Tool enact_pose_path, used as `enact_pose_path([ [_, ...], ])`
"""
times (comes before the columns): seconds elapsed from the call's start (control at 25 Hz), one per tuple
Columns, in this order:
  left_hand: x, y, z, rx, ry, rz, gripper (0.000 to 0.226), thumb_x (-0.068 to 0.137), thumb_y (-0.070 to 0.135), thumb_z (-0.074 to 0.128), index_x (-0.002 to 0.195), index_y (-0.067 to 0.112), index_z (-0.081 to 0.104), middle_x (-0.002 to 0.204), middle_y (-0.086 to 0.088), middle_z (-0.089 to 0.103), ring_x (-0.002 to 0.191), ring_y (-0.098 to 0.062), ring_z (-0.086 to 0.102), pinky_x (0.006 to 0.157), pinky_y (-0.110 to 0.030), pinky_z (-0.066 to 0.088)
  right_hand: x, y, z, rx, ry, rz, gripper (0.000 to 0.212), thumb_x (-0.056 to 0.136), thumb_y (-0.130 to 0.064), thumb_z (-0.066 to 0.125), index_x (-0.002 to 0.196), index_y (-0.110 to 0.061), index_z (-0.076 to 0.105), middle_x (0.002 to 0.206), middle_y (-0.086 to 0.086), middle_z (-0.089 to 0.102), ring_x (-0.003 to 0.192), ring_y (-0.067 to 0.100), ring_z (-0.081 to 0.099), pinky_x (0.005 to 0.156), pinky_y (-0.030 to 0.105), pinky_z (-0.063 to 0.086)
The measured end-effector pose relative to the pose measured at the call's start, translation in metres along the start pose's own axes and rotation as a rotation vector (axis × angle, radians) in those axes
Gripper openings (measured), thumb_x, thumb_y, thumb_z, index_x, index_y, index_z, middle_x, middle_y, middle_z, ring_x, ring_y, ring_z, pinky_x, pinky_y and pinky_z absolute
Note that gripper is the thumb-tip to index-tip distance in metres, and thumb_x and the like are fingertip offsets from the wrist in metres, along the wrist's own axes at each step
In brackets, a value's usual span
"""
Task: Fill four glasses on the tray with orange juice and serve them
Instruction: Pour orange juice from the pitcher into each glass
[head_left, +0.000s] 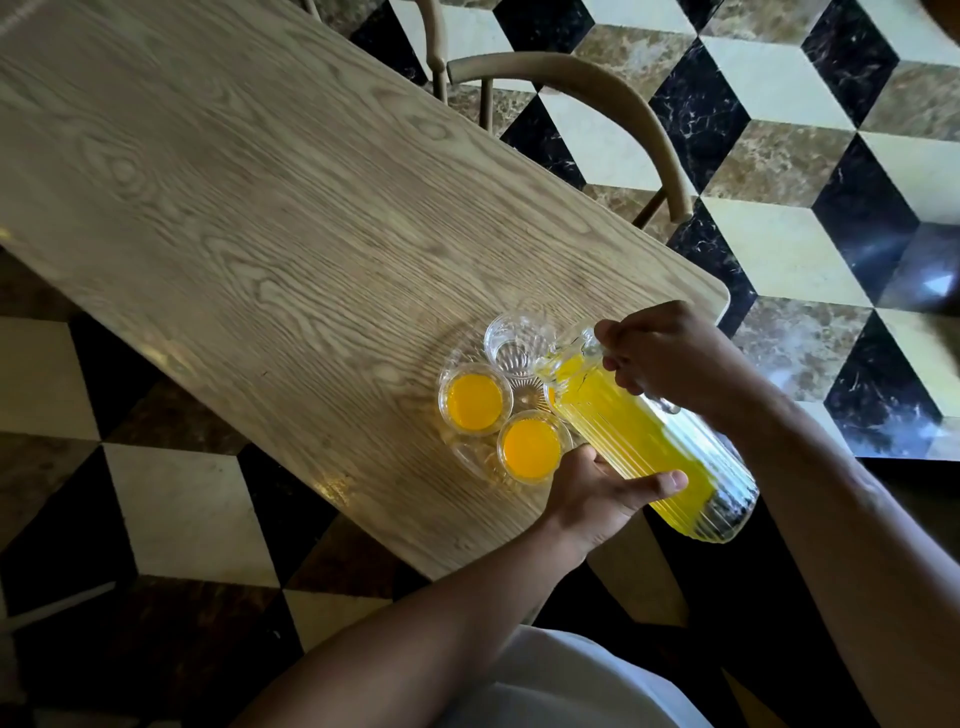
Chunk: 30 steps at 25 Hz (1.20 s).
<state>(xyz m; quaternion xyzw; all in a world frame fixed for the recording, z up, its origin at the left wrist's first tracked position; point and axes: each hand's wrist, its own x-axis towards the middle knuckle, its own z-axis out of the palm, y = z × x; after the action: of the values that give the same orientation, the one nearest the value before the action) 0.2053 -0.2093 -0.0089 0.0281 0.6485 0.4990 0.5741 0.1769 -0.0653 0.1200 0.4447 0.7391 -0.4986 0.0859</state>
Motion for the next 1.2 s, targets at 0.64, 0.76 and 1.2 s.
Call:
enact_pose_path([
  [0.64, 0.013, 0.007, -0.008, -0.110, 0.007, -0.073, 0.078, 0.038, 0.062, 0.100, 0.070, 0.028, 0.037, 0.054, 0.013, 0.033, 0.070, -0.017, 0.033, 0.069, -0.045, 0.053, 0.027, -0.019, 0.012, -0.079, -0.023, 0.038, 0.045, 0.097, -0.038, 0.063, 0.066, -0.007, 0.071, 0.066, 0.015, 0.071, 0.057, 0.026, 0.062, 0.060, 0.044, 0.052],
  [0.76, 0.020, 0.006, -0.007, -0.215, -0.008, -0.096, 0.086, 0.026, 0.067, 0.101, 0.070, 0.027, 0.038, 0.053, 0.012, 0.033, 0.080, -0.022, 0.036, 0.094, -0.065, 0.056, 0.034, -0.021, 0.015, -0.081, -0.029, 0.051, 0.045, 0.096, -0.038, 0.063, 0.064, -0.007, 0.071, 0.075, 0.022, 0.074, 0.059, 0.031, 0.063, 0.063, 0.051, 0.056],
  [1.2, 0.013, 0.020, -0.010, -0.268, -0.086, -0.071, 0.069, 0.043, 0.048, 0.097, 0.068, 0.024, 0.038, 0.043, 0.016, 0.038, 0.052, -0.002, 0.057, 0.097, -0.066, 0.057, 0.047, -0.029, 0.018, -0.133, -0.049, 0.071, 0.045, 0.097, -0.036, 0.062, 0.065, -0.006, 0.070, 0.071, 0.019, 0.073, 0.057, 0.027, 0.062, 0.062, 0.040, 0.051],
])
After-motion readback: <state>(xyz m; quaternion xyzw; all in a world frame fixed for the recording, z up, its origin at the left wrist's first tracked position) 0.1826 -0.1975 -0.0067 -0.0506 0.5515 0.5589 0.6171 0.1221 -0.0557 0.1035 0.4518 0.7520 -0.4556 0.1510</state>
